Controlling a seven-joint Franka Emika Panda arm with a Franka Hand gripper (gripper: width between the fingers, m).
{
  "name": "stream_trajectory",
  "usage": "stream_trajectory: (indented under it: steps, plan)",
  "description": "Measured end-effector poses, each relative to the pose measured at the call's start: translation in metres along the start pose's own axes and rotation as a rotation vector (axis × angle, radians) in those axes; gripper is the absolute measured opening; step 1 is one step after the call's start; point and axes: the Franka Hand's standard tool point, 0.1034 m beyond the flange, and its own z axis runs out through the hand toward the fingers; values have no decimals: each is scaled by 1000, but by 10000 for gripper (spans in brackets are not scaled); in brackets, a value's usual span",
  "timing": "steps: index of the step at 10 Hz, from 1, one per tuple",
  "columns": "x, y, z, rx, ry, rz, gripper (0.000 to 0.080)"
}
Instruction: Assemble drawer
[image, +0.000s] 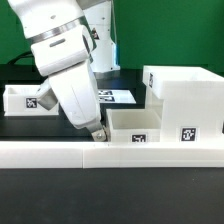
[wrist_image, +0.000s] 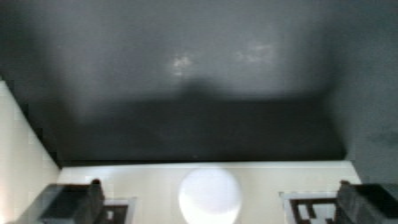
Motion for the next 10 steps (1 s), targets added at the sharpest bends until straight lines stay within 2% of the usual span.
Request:
stream_trajectory:
  steps: [4, 6, 10]
  plan:
    - [0, -1, 2, 3, 2, 0, 649]
    - [13, -1, 10, 13, 13, -24, 649]
    - [33, 1, 19, 14, 19, -31, 649]
